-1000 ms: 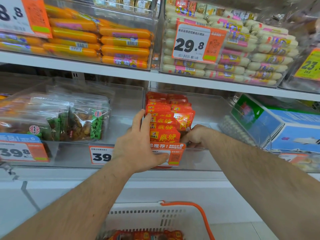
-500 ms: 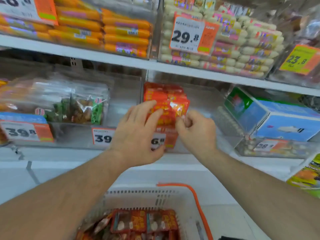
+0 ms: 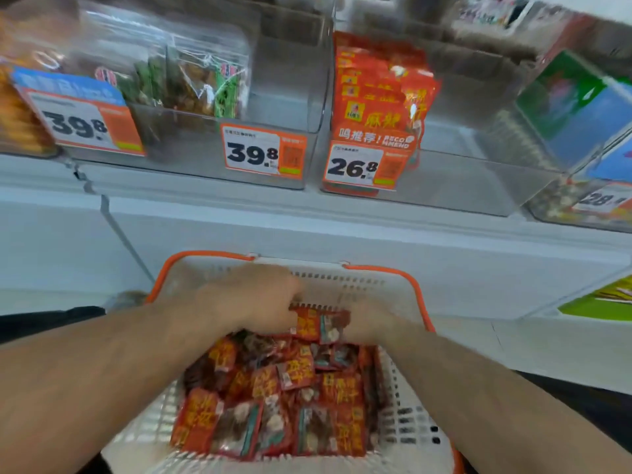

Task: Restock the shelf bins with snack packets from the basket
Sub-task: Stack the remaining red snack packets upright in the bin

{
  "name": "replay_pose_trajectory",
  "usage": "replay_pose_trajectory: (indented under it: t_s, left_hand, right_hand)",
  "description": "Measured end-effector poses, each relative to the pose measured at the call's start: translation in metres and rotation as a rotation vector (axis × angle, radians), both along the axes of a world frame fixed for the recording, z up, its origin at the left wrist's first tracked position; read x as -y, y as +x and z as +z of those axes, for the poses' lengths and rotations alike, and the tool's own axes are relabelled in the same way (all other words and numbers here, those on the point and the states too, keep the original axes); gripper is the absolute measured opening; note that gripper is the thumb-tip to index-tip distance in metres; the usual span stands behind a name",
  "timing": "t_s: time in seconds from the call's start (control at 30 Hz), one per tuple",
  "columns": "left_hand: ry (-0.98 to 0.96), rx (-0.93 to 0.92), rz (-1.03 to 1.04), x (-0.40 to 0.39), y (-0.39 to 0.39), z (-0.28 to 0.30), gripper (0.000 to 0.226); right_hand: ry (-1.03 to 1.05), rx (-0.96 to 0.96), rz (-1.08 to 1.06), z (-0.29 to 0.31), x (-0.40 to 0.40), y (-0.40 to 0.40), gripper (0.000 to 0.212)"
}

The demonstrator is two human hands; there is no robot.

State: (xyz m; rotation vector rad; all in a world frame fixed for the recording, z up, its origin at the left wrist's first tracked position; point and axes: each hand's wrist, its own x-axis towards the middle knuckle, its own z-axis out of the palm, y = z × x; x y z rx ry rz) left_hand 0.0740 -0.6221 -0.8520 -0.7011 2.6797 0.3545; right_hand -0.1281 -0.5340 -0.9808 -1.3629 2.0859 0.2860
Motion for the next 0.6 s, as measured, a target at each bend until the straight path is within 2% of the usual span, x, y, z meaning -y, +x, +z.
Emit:
replay_pose_trajectory:
  t_s: [0.07, 0.1, 0.27, 0.4, 0.43, 0.53, 0.6]
  left_hand:
    - [0.012, -0.020, -0.003, 0.002, -0.002, -0.005, 0.013]
    - [0.018, -0.024, -0.005, 0.003, -0.004, -0.007, 0.012]
    - [0.117, -0.026, 0.011, 0.006, -0.011, -0.016, 0.008]
    - [0.164, 0.027, 0.012, 0.011, -0.013, -0.021, 0.018]
    - [0.168, 0.044, 0.009, 0.012, -0.013, -0.022, 0.018]
    - [0.185, 0.073, 0.025, 0.013, -0.013, -0.024, 0.018]
    - [0.189, 0.089, 0.034, 0.013, -0.013, -0.024, 0.021]
  right_hand:
    - [0.097, -0.083, 0.032, -0.015, -0.010, 0.002, 0.050]
    - [0.106, -0.120, 0.050, -0.023, -0.014, 0.003, 0.050]
    - [-0.048, -0.229, 0.022, -0.060, -0.022, 0.003, 0.069]
    - [-0.065, -0.276, 0.031, -0.091, -0.020, -0.003, 0.094]
    - [-0.064, -0.283, 0.038, -0.095, -0.021, -0.003, 0.091]
    - [-0.095, -0.382, 0.176, -0.097, -0.027, 0.001, 0.062]
    - [-0.112, -0.452, 0.279, -0.092, -0.030, 0.000, 0.053]
